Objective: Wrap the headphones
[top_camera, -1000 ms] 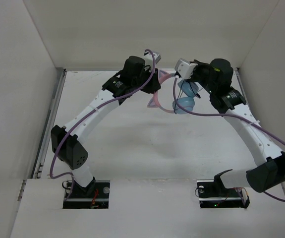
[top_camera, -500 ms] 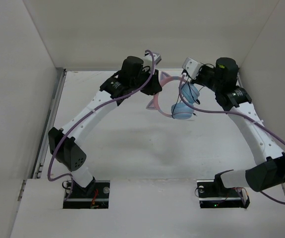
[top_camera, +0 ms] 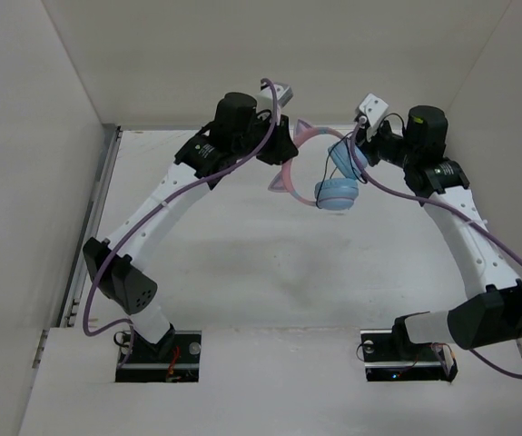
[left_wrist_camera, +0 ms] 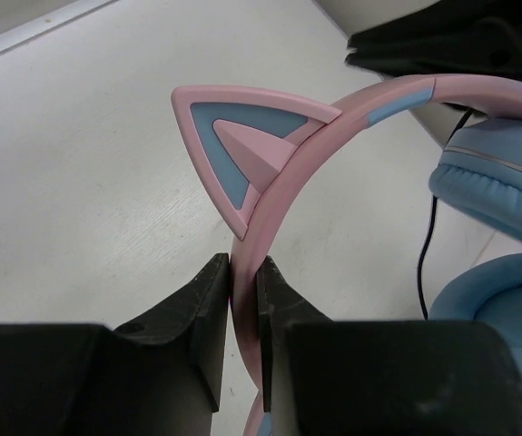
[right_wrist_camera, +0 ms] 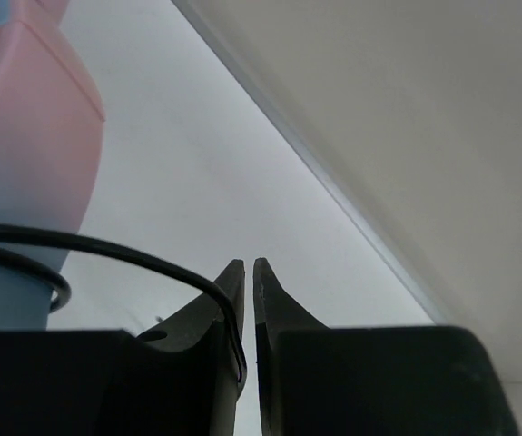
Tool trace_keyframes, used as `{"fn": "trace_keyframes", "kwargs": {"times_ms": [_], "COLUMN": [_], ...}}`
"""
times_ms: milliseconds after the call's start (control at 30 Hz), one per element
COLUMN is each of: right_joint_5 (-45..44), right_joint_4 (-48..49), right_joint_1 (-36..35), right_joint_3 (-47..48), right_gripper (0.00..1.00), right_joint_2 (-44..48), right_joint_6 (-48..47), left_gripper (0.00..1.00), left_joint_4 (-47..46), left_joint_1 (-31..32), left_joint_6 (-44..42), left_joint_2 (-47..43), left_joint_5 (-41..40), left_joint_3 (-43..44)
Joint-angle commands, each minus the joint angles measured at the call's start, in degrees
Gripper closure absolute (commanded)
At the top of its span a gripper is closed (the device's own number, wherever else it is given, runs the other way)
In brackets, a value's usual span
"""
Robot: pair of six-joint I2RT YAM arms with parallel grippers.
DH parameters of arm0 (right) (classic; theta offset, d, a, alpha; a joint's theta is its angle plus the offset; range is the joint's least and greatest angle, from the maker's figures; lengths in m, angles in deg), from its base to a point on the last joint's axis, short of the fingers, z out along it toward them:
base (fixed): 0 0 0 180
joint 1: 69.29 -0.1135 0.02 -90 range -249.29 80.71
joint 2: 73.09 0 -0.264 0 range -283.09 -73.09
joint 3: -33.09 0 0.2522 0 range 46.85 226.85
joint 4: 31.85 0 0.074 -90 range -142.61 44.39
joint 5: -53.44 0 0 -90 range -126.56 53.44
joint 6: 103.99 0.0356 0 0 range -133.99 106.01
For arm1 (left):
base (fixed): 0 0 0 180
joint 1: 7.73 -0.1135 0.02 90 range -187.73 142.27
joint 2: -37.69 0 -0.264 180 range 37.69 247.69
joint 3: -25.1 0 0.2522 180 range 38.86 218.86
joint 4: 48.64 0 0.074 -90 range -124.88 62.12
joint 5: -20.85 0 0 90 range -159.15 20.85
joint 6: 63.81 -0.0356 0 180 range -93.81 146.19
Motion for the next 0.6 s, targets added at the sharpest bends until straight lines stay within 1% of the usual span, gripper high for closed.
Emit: {"fn": "trace_keyframes", "kwargs": {"times_ms": [0,167,333,467,567], "right_joint_5": [6.9,10.4,15.1,19.0,20.8], "right_joint_4": [3.5,5.9,9.9,14.2,16.8], "right_joint_1": [0.0,-0.3,0.2,3.0,4.6], "right_joint_3": [-1.1,-1.8,-2.1,-2.0,-2.1], "right_gripper": [0.85,0.85,0.84,0.82,0.79], "right_joint_2": [0.6,0.1,-0.5,-0.8,-1.0], "right_joint_6": [10.5,18.2,27.1,34.9,39.1], "left_gripper": [1.0,1.0,1.0,1.0,1.0], "left_joint_4": [-4.5,-4.6,-5.0,-5.2,-5.2], "left_joint_1": [0.3,1.3,0.8,0.5,0.5], "left_joint_6": [2.9,4.5,5.6,6.2,6.3], "left_joint_2": [-3.3,-2.2,-1.9,-2.2,-2.3], "left_joint_5": [3.4,4.4,4.8,5.7,5.9], "left_joint_3": [5.7,9.4,10.4,10.0,9.7]}}
